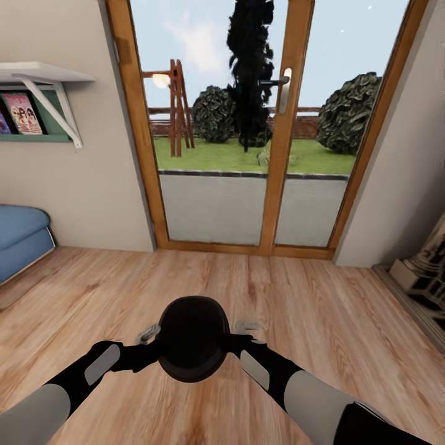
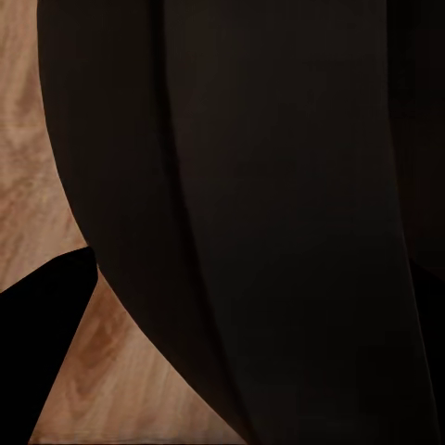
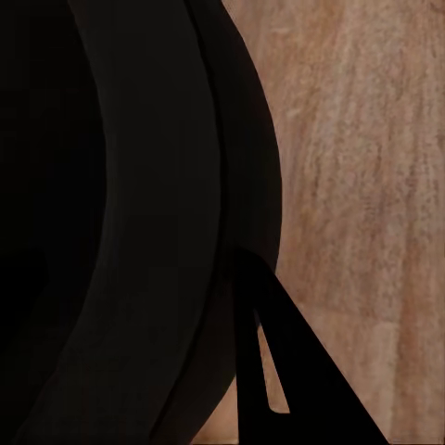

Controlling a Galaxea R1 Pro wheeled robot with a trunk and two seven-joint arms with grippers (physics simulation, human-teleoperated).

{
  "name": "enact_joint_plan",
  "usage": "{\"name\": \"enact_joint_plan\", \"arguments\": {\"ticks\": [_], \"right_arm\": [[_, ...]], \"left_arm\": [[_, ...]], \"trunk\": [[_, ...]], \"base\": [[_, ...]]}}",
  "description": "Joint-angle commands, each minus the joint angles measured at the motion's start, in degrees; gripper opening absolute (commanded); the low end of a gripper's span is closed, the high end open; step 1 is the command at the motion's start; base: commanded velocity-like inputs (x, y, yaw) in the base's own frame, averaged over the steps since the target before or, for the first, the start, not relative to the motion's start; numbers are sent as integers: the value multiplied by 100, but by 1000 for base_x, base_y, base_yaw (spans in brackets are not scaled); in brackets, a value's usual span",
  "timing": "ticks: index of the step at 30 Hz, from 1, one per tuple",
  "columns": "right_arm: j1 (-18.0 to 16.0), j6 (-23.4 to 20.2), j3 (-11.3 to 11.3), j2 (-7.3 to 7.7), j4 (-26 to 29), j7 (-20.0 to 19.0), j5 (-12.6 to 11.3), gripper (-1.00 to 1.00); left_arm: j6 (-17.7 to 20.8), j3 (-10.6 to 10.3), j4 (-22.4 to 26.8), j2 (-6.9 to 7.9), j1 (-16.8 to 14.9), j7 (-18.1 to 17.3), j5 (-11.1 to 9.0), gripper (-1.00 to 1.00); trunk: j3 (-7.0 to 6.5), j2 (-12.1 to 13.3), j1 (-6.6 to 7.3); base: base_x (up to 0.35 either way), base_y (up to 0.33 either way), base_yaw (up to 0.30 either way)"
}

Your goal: Place each of the two pumpkins and all three candles from the living room inside a cabinet in the living room (use any cabinet), then make sure every cabinet is closed, and position the cauldron so it is next to a table in the living room.

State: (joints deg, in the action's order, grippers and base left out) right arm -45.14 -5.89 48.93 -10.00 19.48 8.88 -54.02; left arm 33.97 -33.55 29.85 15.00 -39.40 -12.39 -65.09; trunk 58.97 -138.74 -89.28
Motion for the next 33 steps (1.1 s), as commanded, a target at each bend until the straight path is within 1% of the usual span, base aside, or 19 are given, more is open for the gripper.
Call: {"name": "enact_joint_plan", "arguments": {"ticks": [1,17,26,33], "right_arm": [[-8,24,-4,0,84,-44,14,-100],[-4,20,-6,0,90,-49,14,-100],[-6,19,-6,0,91,-53,14,-100],[-5,18,-6,0,91,-204,22,-100]], "left_arm": [[-4,24,-6,12,-6,-18,49,-100],[-4,20,-6,4,-6,-18,49,-100],[-4,15,-6,7,-6,-18,49,-100],[-4,15,-6,4,-6,-17,49,-100]], "trunk": [[4,-3,5],[4,-3,5],[4,-3,5],[4,-3,5]], "base": [[-283,0,8],[-292,-9,16],[-281,-155,162],[-270,-185,19]]}}
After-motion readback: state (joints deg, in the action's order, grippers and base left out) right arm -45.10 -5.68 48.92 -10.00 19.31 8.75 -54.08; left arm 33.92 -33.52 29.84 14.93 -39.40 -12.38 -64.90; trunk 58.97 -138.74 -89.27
